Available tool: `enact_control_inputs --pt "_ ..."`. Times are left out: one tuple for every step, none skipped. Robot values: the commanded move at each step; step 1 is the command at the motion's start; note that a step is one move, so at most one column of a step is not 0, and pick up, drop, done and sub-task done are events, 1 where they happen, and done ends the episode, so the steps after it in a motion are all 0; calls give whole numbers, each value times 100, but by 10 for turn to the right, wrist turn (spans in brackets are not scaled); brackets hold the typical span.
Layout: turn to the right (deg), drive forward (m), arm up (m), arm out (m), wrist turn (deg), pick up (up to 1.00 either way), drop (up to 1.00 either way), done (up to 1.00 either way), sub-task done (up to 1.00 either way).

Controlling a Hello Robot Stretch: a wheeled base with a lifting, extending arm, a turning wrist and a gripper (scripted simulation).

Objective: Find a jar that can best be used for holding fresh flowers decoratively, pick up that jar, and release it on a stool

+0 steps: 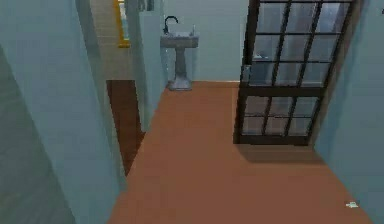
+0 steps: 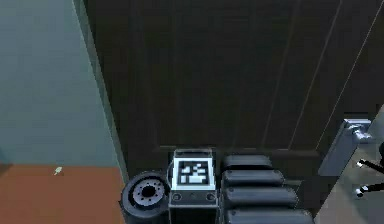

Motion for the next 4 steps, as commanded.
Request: enact_control_inputs --pt "0 60 0 0 0 0 0 0 0" --pt "30 0 0 0 0 0 0 0 0" --pt "0 90 0 0 0 0 0 0 0" --pt "-450 0 0 0 0 0 0 0 0"
